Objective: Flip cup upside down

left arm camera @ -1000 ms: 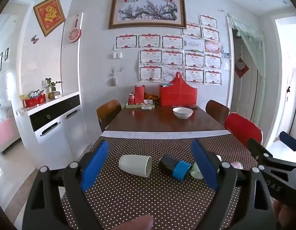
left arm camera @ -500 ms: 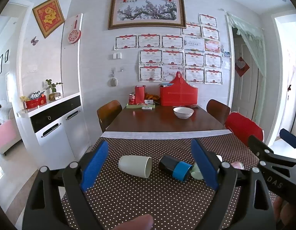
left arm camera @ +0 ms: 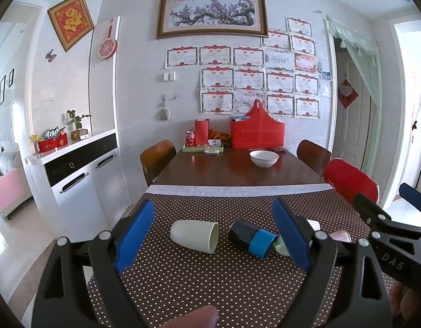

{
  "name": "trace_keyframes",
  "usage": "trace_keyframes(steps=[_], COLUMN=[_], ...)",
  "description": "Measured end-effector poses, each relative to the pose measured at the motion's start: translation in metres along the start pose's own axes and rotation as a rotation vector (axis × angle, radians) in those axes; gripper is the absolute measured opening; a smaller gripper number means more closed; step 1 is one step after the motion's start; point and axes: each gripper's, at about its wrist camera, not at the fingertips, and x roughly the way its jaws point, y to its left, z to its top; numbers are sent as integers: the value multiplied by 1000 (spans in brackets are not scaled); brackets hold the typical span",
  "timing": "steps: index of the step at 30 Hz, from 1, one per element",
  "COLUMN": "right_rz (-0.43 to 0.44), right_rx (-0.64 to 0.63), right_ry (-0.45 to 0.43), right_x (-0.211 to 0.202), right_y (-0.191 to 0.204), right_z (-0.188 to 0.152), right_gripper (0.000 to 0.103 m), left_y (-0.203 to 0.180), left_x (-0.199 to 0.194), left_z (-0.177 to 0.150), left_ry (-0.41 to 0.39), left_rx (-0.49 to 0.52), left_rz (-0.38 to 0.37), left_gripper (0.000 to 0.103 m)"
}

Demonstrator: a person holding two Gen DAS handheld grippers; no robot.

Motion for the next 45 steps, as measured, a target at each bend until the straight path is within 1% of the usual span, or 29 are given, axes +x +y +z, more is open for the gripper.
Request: trace_keyframes(steps=[7,14,22,27,31,34,36,39,42,43,45], right_rz=[-1,-5,7,13,-19,-45,-55,-70,-85,-91,-103], right_rx=[-3,-1,-3,-25,-2,17,31,61,94,104,131], right_ry=[0,27,94,180,246,296,320,347,363,365,371], right_x=[0,14,42,68,85,96,102,108,113,115,118], right_y=[0,-10,-38,-63,-90,-110,-121,-137,-155,-160,-171], right_z=[-1,-7,-23,-43,-62,-79,-87,-97,-104,-105,-108], right_gripper=[98,98,98,98,98,98,98,98,98,98,98], left_y=[-1,-8,-21,-31,-56,-79,-97,-128,-164,-178,-197], left_x=[2,14,37,63,91,110,121,135,151,156,164], left_z=[1,-2,-15,-27,-46,-57,-65,-76,-86,-90,-93], left_ry=[10,33,84,142,218,260,284,316,352,364,376], left_rx=[2,18,35,55,109,152,191,258,348,397,465], left_rz=[-2,-7,-11,-22,-73,-143,-183,-262,-350,-390,-442], left_gripper=[86,86,86,86,86,86,86,86,86,86,86])
